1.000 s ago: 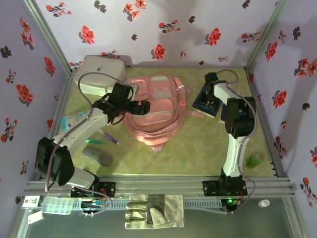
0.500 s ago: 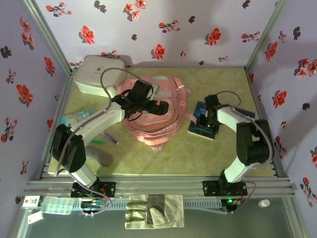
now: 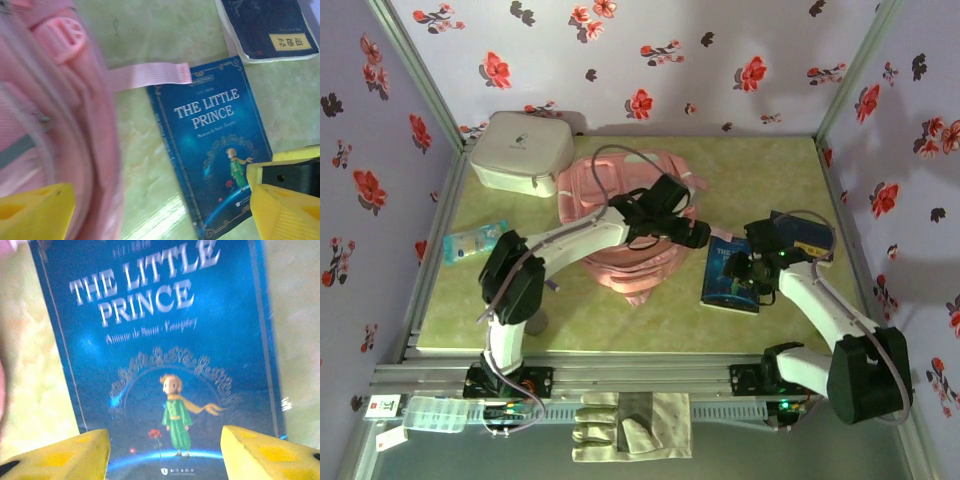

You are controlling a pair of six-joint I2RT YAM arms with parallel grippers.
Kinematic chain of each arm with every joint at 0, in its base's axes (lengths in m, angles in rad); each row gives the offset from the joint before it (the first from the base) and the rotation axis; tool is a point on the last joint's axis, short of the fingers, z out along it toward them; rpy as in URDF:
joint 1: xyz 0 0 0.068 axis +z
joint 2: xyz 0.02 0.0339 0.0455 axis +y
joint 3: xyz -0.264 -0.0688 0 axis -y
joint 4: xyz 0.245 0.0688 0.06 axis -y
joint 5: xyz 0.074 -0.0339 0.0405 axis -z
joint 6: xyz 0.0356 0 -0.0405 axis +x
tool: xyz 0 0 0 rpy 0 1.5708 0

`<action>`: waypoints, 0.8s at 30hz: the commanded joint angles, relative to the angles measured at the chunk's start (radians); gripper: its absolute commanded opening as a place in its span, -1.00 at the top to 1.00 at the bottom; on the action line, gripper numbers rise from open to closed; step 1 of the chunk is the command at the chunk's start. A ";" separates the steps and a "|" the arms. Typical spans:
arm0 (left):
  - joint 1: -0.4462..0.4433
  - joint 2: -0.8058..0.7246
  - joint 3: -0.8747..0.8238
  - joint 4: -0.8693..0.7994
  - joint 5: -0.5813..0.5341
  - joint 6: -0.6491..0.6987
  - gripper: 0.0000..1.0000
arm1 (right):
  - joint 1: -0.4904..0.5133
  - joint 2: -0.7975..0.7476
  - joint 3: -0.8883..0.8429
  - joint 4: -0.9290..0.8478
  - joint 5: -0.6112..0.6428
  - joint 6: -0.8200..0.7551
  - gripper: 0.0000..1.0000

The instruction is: Pack the student bag

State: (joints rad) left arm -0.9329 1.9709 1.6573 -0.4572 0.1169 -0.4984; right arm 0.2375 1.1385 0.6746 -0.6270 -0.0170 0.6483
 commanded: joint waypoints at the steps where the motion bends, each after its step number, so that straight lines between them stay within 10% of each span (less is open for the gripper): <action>1: -0.031 0.090 0.075 -0.049 0.010 -0.097 -0.70 | -0.066 0.012 0.024 0.017 0.119 0.036 -0.22; 24: -0.071 0.515 0.554 -0.356 0.026 -0.291 -0.02 | -0.242 0.290 0.022 0.171 -0.033 -0.040 0.27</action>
State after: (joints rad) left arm -0.9997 2.4680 2.1757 -0.7551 0.1333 -0.7605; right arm 0.0025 1.4143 0.6941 -0.4751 -0.0307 0.6205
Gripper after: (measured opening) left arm 0.510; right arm 0.363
